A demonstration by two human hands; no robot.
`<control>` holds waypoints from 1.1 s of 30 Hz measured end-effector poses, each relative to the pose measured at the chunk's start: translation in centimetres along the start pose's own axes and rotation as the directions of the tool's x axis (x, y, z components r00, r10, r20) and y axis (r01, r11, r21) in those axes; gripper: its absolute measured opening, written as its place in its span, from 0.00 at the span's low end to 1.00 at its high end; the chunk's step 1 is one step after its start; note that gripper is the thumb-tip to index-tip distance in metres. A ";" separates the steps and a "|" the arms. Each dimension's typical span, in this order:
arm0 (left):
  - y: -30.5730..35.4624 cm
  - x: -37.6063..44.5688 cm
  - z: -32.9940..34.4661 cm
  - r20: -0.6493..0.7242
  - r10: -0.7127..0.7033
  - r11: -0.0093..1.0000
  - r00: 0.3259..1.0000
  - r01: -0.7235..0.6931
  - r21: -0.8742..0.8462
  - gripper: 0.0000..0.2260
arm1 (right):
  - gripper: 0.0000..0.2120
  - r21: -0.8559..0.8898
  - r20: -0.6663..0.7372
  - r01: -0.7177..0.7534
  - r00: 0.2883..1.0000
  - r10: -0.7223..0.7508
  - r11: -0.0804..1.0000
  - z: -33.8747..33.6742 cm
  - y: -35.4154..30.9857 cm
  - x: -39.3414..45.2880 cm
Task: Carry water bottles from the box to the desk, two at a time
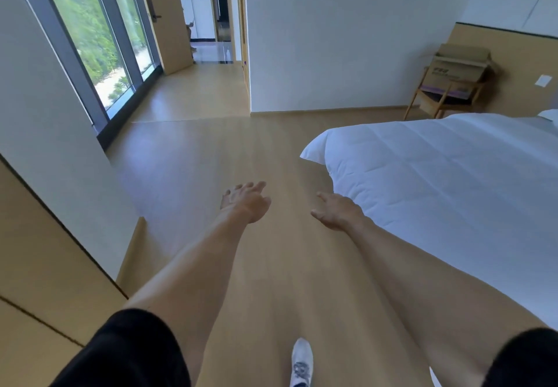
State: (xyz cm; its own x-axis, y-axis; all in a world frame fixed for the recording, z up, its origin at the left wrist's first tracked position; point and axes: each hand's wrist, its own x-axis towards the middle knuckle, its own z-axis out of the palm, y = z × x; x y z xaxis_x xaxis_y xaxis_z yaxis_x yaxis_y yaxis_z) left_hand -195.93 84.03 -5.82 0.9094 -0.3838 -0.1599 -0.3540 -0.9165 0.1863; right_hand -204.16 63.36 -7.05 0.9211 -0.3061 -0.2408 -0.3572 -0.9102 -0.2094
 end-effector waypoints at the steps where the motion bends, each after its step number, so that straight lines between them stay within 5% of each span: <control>1: -0.3 2.0 -0.4 -0.008 0.003 1.000 1.000 -0.003 0.000 0.26 | 0.31 0.002 -0.020 0.009 1.000 -0.009 1.000 -0.3 -0.3 2.2; 16: -1.1 35.5 -9.0 -0.064 -0.045 0.999 0.997 0.046 0.016 0.25 | 0.28 0.002 -0.074 0.137 0.988 -0.137 0.991 -11.3 -5.4 37.4; 33: -4.9 72.1 -11.9 -0.046 0.080 0.996 0.996 -0.081 -0.024 0.25 | 0.28 -0.022 -0.064 -0.045 0.997 0.043 0.999 -17.0 -7.2 68.7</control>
State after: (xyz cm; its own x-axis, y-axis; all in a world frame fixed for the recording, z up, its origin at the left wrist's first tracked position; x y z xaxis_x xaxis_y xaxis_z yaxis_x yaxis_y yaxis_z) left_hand -126.07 62.17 -6.69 0.8871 -0.4506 -0.0998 -0.4215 -0.8792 0.2221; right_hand -135.70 44.15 -5.96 0.9129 -0.3623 -0.1880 -0.3944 -0.9016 -0.1777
